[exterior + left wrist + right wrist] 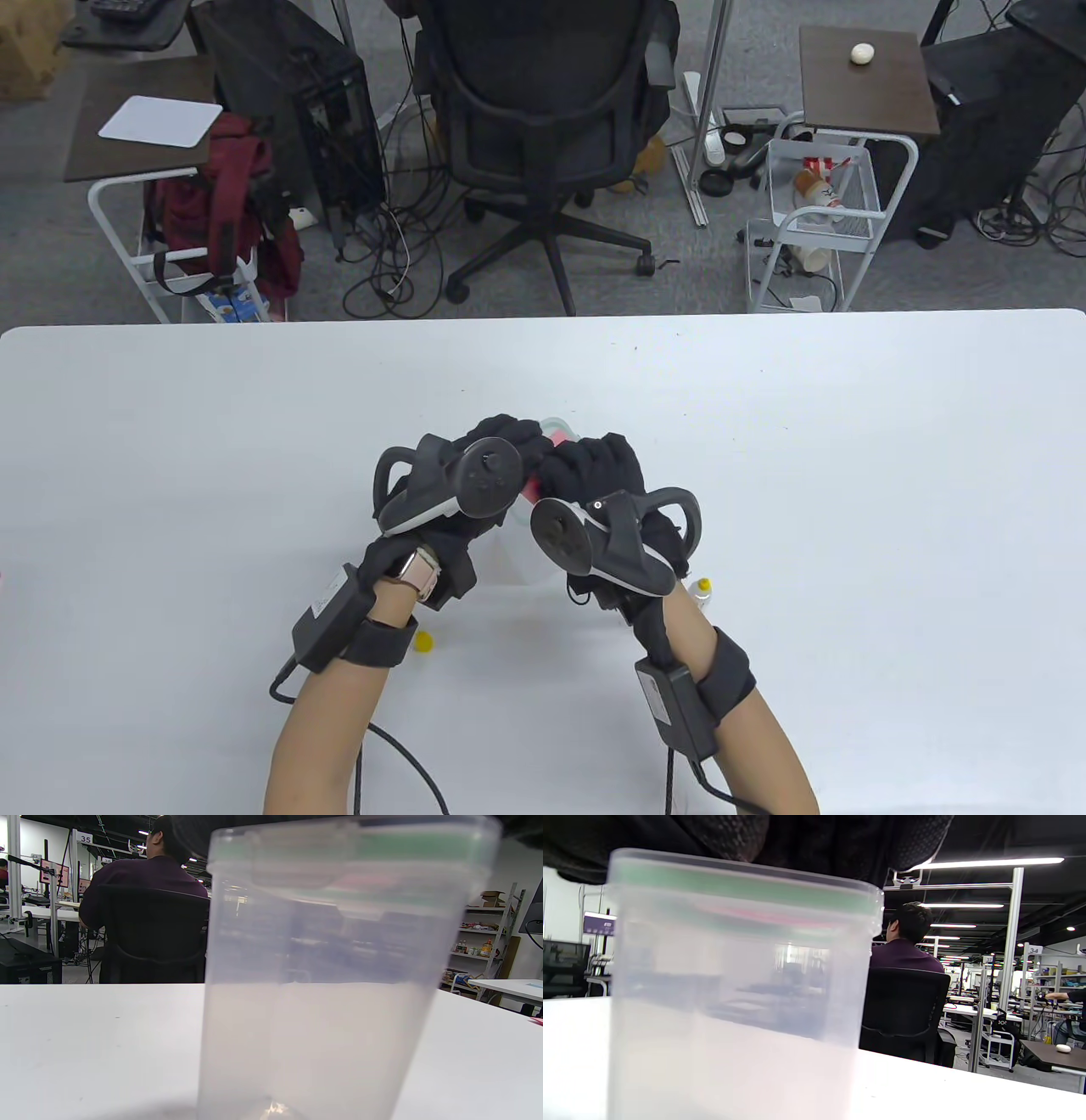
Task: Squeeze liquid glue on card and attach to container
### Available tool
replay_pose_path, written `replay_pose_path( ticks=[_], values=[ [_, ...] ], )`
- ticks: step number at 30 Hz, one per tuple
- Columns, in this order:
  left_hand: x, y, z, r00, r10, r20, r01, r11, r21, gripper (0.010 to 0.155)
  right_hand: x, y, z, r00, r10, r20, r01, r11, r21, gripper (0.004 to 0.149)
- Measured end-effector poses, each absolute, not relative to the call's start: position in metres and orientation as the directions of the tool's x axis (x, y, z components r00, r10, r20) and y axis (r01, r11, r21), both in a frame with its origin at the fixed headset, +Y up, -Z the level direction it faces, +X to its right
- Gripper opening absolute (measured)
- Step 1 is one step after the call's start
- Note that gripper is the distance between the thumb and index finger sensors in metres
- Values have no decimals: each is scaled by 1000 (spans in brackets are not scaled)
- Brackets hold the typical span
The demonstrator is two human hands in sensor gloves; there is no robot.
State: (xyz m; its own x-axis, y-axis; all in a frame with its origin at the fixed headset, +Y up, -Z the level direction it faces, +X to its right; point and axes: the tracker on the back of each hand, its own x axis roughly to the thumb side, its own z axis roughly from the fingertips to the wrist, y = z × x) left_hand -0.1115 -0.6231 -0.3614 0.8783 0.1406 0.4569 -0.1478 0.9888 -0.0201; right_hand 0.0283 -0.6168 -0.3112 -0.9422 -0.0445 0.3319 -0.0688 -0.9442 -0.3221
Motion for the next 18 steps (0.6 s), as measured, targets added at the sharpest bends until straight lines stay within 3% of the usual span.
replay_pose_path(
  ticks=[10,15,18],
  values=[
    [-112,-624,-361,878,150,455,-159,987,-20,45,23,-615,-289,-867,67,493,-214,-945,-249,38],
    [-112,-623,-361,881,149,450,-155,988,-23,45,23,-611,-292,-889,69,453,-192,-954,-232,37],
    [-112,-623,-361,882,146,448,-154,988,-19,45,24,-612,-300,-953,4,302,-105,-942,-319,38]
  ],
)
